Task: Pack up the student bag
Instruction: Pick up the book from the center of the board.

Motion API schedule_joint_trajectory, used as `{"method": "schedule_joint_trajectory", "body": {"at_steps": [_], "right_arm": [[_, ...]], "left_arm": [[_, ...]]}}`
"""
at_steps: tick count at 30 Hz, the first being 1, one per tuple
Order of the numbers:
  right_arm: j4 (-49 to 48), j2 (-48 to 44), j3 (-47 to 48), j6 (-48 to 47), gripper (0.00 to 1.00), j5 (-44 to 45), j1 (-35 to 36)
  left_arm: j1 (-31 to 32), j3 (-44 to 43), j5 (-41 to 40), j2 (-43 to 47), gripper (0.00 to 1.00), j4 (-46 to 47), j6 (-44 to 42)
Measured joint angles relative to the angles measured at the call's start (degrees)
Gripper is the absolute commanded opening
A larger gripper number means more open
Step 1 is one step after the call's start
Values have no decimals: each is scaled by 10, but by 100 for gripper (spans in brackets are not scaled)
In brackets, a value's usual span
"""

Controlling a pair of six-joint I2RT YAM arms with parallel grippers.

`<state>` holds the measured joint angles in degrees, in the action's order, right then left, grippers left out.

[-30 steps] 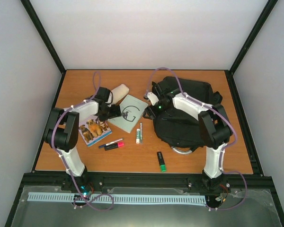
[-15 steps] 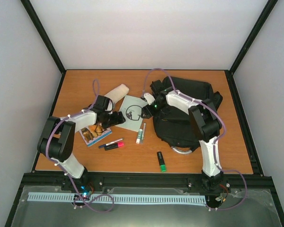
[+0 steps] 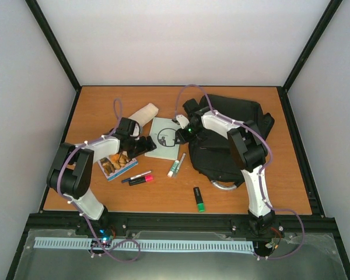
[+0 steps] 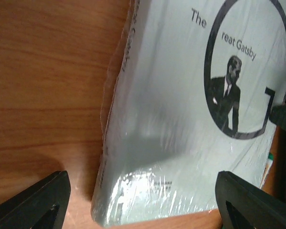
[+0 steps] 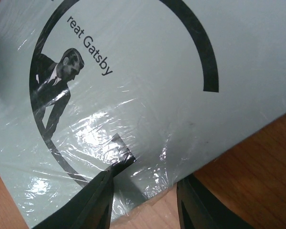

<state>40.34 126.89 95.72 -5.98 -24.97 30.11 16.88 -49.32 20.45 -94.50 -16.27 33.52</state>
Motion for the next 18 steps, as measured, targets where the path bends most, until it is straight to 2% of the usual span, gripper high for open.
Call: {"method": "schedule_joint_trajectory", "body": {"at_steps": [10,18], "right_arm": [[1,1,2,-1,38,5,0],[-5,1,-1,-2,40,3,-8]], "left_arm": [[-1,-38,18,-52,79,53,38],[-24,10,86,-55,62,158,98]]}}
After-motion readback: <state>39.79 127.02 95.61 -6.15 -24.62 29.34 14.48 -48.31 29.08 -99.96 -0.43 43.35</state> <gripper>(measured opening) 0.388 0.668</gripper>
